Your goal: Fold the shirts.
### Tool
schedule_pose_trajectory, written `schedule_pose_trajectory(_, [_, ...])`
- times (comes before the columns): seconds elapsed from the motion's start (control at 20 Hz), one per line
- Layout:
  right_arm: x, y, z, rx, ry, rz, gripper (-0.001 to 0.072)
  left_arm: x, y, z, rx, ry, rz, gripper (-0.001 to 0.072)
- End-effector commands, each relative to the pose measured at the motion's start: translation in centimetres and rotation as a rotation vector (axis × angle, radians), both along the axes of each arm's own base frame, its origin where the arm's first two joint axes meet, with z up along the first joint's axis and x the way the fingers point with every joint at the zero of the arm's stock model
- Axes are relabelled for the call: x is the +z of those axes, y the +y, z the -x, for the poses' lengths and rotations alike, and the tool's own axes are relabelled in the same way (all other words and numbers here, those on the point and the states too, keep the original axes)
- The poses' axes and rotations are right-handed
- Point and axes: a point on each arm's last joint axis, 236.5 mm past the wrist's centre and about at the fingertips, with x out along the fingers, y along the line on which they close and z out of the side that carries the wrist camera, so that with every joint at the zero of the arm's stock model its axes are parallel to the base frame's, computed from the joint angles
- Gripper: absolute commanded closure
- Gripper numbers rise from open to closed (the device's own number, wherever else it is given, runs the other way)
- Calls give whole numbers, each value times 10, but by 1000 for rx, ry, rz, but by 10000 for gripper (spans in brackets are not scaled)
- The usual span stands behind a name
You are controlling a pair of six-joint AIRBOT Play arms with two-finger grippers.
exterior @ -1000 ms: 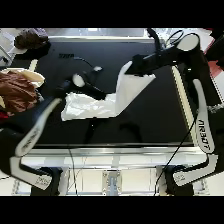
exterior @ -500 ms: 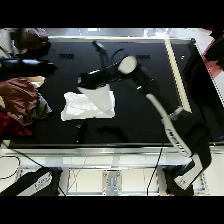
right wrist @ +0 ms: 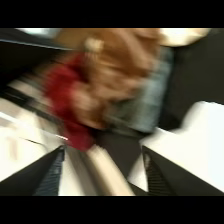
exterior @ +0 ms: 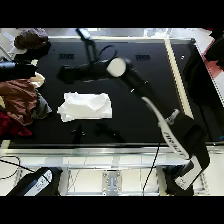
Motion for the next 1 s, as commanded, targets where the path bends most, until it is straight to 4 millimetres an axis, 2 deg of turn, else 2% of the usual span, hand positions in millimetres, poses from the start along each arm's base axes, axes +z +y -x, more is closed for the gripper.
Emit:
schedule_pose_trajectory(0.0, [-61, -119, -40, -130, 88, 376, 214, -11, 2, 2, 5, 27, 3, 697])
schedule_pose_trajectory(0.05, [-82, -160, -56, -215, 149, 451, 213, -14, 2, 2, 5, 32, 5, 697])
schedule_pose_trajectory(0.15, [-117, -213, -77, -345, 288, 473, 210, -18, 2, 3, 6, 40, 6, 697])
schedule_pose_trajectory(0.2, [-138, -234, -83, -404, 380, 466, 190, -19, 2, 2, 5, 44, 7, 698])
schedule_pose_trajectory(0.3, [-178, -250, -81, -428, 581, 396, 182, -22, 2, 0, 5, 53, 9, 697])
schedule_pose_trajectory(0.4, [-206, -242, -73, -364, 763, 279, 182, -28, 3, -3, 5, 68, 12, 697])
schedule_pose_trajectory(0.5, [-229, -227, -70, -297, 852, 203, 177, -34, 3, -6, 4, 83, 19, 697])
schedule_pose_trajectory(0.6, [-252, -210, -64, -251, 917, 163, 43, -39, 0, -9, -1, 95, 35, 697])
schedule_pose_trajectory(0.65, [-262, -200, -59, -229, 949, 152, 40, -40, -1, -10, -3, 100, 44, 697])
schedule_pose_trajectory(0.85, [-293, -157, -33, -132, 999, 164, 40, -47, -1, -13, -4, 118, 50, 697])
schedule_pose_trajectory(0.95, [-296, -130, -19, -73, 999, 149, 40, -49, -1, -14, -4, 122, 50, 697])
